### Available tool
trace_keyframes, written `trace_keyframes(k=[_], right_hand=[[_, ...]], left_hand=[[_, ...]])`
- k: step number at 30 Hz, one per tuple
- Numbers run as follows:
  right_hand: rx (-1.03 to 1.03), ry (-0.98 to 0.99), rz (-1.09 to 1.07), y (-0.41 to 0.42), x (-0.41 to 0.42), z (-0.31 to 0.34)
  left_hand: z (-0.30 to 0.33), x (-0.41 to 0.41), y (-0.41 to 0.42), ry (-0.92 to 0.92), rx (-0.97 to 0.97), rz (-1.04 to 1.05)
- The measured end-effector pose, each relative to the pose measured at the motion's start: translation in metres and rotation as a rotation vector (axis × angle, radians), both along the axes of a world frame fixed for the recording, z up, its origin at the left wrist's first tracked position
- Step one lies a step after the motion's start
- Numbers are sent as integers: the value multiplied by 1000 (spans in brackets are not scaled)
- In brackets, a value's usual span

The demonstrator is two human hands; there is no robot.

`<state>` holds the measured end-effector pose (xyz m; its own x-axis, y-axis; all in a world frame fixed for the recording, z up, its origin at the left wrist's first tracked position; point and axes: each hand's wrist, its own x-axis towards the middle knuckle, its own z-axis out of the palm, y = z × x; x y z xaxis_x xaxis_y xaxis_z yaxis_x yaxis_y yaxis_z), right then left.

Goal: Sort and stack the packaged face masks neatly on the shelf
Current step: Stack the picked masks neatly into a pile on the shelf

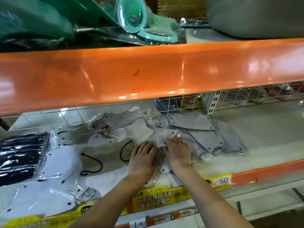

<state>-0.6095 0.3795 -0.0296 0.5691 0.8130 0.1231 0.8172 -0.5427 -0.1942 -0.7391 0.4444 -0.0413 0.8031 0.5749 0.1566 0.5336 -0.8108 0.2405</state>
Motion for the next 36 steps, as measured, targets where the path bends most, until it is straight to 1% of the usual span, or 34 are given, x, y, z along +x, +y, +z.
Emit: trace_keyframes(k=[2, 7, 10, 12, 14, 16, 17, 19, 20, 21, 22, 23, 24, 25, 26, 30, 33, 36], right_hand=[[21, -6, 13, 0, 1, 3], [96, -41, 61, -2, -4, -1], [265, -128, 85, -5, -7, -7], [406, -122, 119, -7, -8, -10], [576, -14, 90, -10, -8, -6], [750, 132, 32, -14, -3, -2], [831, 244, 19, -16, -2, -1], [966, 547, -10, -22, 0, 4], [977, 697, -29, -24, 1, 10], [927, 827, -34, -25, 4, 15], [827, 907, -21, -26, 6, 19], [721, 936, 10, -25, 6, 24], [629, 913, 36, -25, 7, 27], [573, 875, 44, -24, 6, 31], [562, 842, 46, -22, 5, 33], [665, 935, -16, -22, -2, 36], [749, 942, -29, -24, -9, 36], [855, 913, -48, -26, -14, 37]], left_hand=[[-2, 0, 0, 7, 8, -26], [-4, 2, -1, 39, 29, -14], [-5, 2, -1, 65, 39, -9], [-8, 2, -1, 24, 51, -5], [-9, 2, 2, -37, 28, -12], [-5, 0, 3, -174, -42, -24], [1, -1, 3, -256, -123, -10], [15, -4, 0, -450, -347, 39], [23, -4, -2, -538, -457, 79], [31, -4, -3, -604, -555, 119], [37, -2, -3, -663, -649, 151], [43, 0, -2, -722, -732, 175], [47, 2, -2, -778, -796, 188], [50, 3, -1, -819, -837, 193], [53, 4, -2, -846, -863, 187], [58, -1, -5, -935, -927, 202], [63, -5, -6, -1039, -1072, 197], [66, -4, -8, -1051, -1122, 230]])
